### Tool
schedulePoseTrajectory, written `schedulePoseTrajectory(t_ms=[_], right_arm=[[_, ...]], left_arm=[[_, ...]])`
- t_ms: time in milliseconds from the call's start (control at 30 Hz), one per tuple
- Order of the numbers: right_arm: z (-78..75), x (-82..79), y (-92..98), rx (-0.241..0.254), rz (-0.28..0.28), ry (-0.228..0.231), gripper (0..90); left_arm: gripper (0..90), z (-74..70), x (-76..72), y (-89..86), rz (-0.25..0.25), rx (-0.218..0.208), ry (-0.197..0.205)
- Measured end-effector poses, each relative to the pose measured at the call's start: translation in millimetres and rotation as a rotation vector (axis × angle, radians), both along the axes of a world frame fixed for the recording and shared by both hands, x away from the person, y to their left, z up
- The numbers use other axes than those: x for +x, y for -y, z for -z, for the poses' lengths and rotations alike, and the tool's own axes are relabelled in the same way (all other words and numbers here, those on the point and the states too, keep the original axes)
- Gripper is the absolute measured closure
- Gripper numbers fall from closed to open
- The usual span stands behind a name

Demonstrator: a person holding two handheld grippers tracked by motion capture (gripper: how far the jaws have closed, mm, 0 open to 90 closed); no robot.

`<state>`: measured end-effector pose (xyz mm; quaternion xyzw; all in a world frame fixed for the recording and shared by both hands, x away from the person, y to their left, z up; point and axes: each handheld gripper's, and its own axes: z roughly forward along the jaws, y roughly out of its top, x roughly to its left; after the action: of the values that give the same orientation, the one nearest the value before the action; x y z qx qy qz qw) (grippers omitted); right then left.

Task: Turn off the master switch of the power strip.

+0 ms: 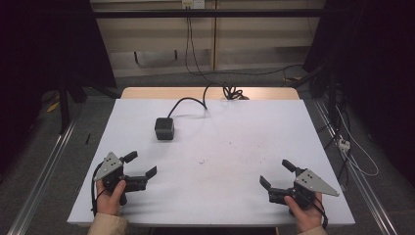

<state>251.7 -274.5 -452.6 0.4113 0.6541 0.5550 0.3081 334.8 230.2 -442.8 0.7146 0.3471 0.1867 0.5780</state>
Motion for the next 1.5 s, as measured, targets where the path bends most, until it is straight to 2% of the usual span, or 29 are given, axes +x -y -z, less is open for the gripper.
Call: schedulePoseTrajectory(t_ms=[433,633,833,1067,1333,1367,1433,1500], right_arm=[[-1.4,1.4,-0.5,-0.007,-0.005,-0.005,2.7],[-2.1,2.5,-0.2,-0.007,-0.008,-0.009,2.9],[-3.4,2.0,0.4,-0.001,-0.001,-0.007,3.3],[-4.1,1.7,1.0,-0.003,0.002,-0.010,3.3],[-4.1,2.1,-0.2,-0.006,-0.004,-0.006,3.5],[-4.0,2.1,-0.3,-0.007,-0.004,-0.006,3.4],[-3.7,2.2,-0.2,-0.004,-0.005,-0.006,3.4],[-3.6,2.1,0.0,-0.003,-0.004,-0.006,3.5]], left_arm=[[2.9,-3.3,3.8,4.5,0.010,-0.004,0.011],[3.1,-6.0,9.1,8.1,-0.009,0.003,0.020],[3.2,-8.7,17.0,10.2,-0.031,-0.018,-0.004],[3.2,-9.3,22.0,10.6,-0.033,-0.006,-0.027],[3.4,-10.8,30.1,14.9,-0.039,-0.014,-0.041],[3.5,-10.7,31.5,14.9,-0.037,0.002,-0.045],[3.8,-10.2,34.1,16.2,-0.038,-0.004,-0.054],[3.8,-10.0,36.3,16.9,-0.038,0.007,-0.054]])
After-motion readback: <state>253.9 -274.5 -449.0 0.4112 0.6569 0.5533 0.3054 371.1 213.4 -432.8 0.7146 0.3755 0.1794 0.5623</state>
